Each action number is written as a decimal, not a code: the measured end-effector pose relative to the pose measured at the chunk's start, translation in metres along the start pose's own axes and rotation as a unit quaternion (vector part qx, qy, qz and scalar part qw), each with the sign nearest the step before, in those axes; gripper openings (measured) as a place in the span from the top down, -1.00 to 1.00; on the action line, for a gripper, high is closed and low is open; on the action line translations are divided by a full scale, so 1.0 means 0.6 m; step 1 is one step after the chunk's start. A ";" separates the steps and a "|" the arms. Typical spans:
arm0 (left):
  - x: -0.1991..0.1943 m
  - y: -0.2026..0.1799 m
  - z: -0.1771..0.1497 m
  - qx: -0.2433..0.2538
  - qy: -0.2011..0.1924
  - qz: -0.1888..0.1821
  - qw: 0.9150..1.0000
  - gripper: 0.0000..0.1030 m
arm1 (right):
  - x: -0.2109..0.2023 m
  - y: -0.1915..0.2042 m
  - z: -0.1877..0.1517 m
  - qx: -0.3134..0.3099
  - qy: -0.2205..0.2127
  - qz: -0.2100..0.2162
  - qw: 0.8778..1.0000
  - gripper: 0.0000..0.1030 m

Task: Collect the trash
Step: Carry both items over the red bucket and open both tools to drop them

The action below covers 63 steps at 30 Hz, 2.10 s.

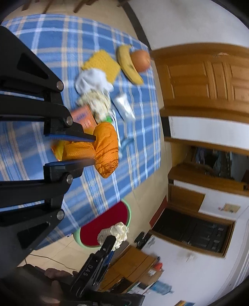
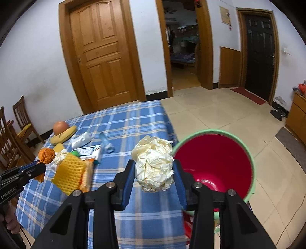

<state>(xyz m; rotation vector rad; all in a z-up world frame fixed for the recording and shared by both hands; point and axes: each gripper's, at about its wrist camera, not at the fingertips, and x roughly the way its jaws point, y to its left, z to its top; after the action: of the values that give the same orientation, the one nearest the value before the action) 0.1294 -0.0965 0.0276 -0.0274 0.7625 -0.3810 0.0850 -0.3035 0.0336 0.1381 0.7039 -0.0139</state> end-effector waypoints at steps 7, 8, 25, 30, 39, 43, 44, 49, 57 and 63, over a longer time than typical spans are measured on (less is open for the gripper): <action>0.049 -0.077 0.034 0.045 0.011 -0.028 0.999 0.69 | -0.003 -0.071 -0.007 0.028 -0.003 -0.024 0.999 0.16; 0.053 -0.087 0.034 0.048 0.012 -0.031 0.998 0.69 | -0.002 -0.079 -0.008 0.031 -0.003 -0.029 0.999 0.16; 0.194 -0.238 0.057 0.113 0.060 -0.086 0.988 0.69 | 0.036 -0.224 -0.029 0.092 0.024 -0.085 0.992 0.03; 0.226 -0.250 0.053 0.114 0.073 -0.087 0.987 0.69 | 0.045 -0.236 -0.032 0.095 0.026 -0.083 0.992 -0.09; 0.256 -0.267 0.045 0.121 0.085 -0.091 0.985 0.69 | 0.041 -0.262 -0.036 0.120 0.023 -0.082 0.989 -0.25; 0.259 -0.283 0.044 0.131 0.090 -0.099 0.982 0.67 | 0.030 -0.273 -0.038 0.134 0.015 -0.085 0.987 -0.29; 0.258 -0.285 0.043 0.133 0.088 -0.097 0.982 0.55 | 0.029 -0.274 -0.038 0.136 0.015 -0.085 0.987 -0.31; 0.253 -0.286 0.044 0.137 0.081 -0.092 0.983 0.10 | 0.021 -0.282 -0.040 0.147 0.012 -0.086 0.985 -0.32; 0.237 -0.273 0.046 0.130 0.075 -0.084 0.985 0.01 | 0.011 -0.274 -0.040 0.149 0.008 -0.081 0.985 -0.32; 0.211 -0.252 0.044 0.114 0.070 -0.078 0.988 -0.05 | -0.009 -0.254 -0.040 0.145 0.003 -0.074 0.987 -0.37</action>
<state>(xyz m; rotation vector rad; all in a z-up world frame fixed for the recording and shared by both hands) 0.1814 -0.2839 -0.0133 0.1575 0.8529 -0.6231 0.0565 -0.4513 0.0003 0.3655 0.7146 -0.2588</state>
